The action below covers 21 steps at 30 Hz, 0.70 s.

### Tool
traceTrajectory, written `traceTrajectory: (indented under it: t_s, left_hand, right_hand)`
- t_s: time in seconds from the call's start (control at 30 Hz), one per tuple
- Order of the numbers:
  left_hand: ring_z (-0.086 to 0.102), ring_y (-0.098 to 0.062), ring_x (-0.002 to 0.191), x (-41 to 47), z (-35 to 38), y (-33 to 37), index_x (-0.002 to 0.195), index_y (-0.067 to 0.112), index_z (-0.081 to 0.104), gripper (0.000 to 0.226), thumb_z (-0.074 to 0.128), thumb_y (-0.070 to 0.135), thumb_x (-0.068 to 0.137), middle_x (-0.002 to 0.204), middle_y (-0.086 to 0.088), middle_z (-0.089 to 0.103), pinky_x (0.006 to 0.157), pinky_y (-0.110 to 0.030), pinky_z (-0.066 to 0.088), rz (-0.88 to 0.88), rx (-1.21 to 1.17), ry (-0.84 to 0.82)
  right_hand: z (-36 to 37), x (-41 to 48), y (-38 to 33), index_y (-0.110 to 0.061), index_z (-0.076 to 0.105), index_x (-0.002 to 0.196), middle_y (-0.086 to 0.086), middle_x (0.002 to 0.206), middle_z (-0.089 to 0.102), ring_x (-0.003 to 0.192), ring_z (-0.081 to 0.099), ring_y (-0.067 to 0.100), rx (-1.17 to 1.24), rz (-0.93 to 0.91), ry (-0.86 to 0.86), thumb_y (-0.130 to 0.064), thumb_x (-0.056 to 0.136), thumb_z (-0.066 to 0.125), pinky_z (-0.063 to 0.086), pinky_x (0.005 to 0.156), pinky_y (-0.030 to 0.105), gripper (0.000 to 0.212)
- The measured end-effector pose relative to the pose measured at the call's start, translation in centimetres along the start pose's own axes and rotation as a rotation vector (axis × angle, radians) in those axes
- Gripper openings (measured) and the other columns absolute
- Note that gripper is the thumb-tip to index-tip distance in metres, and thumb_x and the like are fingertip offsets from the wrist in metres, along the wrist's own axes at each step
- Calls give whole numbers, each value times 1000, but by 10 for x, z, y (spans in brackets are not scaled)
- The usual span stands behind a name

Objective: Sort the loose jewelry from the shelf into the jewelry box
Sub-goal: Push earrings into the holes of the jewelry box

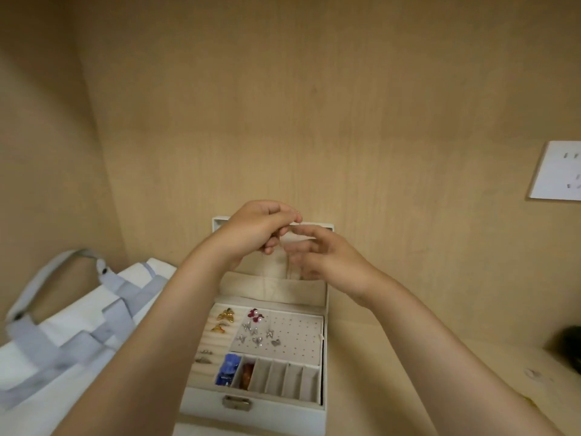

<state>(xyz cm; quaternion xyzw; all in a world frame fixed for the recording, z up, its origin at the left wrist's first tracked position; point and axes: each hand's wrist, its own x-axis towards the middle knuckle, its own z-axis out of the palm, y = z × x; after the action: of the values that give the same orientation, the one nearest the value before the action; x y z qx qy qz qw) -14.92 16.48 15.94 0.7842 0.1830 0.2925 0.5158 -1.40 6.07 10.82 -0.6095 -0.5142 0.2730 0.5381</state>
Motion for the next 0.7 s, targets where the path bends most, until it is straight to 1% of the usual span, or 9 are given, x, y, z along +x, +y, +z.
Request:
traceTrajectory:
  t_s: [0.03,0.1,0.17,0.23,0.3,0.37,0.5,0.6,0.7]
  left_hand:
    - [39,-10,47,1,-3,-1,99,5,71,17,59,17,98,60,4,50,47,-25,35,9,55,2]
    - [41,-10,46,1,-11,-4,99,3,72,18,60,16,96,59,4,52,47,-25,37,18,125,33]
    - [42,-11,48,1,-21,-11,97,4,74,18,62,16,95,59,4,53,48,-25,38,22,156,65]
    - [43,-13,51,0,-33,-19,94,7,75,16,63,17,94,58,5,53,49,-26,38,22,160,80]
    - [43,-12,52,0,-41,-27,91,10,76,15,66,20,92,56,7,53,50,-25,38,23,169,92]
    - [44,-12,54,1,-46,-36,88,13,76,13,68,23,91,53,11,53,54,-26,38,15,186,102]
    - [48,-6,58,7,-45,-58,81,21,76,11,70,28,88,54,16,54,60,-25,40,12,225,179]
    - [51,2,59,13,-32,-77,75,26,72,14,70,33,87,56,19,55,61,-21,39,27,351,316]
    - [55,1,64,16,-16,-91,73,26,67,18,70,38,86,63,15,59,59,-22,39,20,394,471]
  right_hand:
    - [4,4,-7,-20,55,132,0,105,74,95,71,15,71,-23,1,-7,93,63,53,81,29,42]
    - [13,11,-19,-11,59,125,5,85,71,75,69,20,153,-45,14,-7,96,59,53,77,33,30]
    - [19,17,-23,-3,65,116,3,66,55,54,51,15,165,-34,38,-11,100,54,51,68,33,21]
    - [22,25,-23,-2,70,107,-5,56,45,48,39,9,97,-26,79,-17,101,56,47,57,27,21]
    - [24,31,-22,-6,73,96,-15,49,46,43,38,3,-33,-51,144,-19,99,60,37,50,21,19]
    - [23,38,-20,-8,74,90,-15,52,54,43,41,-1,-130,-79,203,-19,96,64,36,49,19,16]
    - [22,49,-6,-19,74,74,-11,64,64,58,54,4,-294,-101,352,-25,88,73,45,62,25,15]
    - [31,50,5,-24,73,73,-13,61,64,58,58,0,-457,-130,503,-29,85,75,45,60,21,13]
    - [43,52,16,-23,73,76,-11,68,69,68,64,8,-585,-126,649,-36,85,72,49,63,27,16]
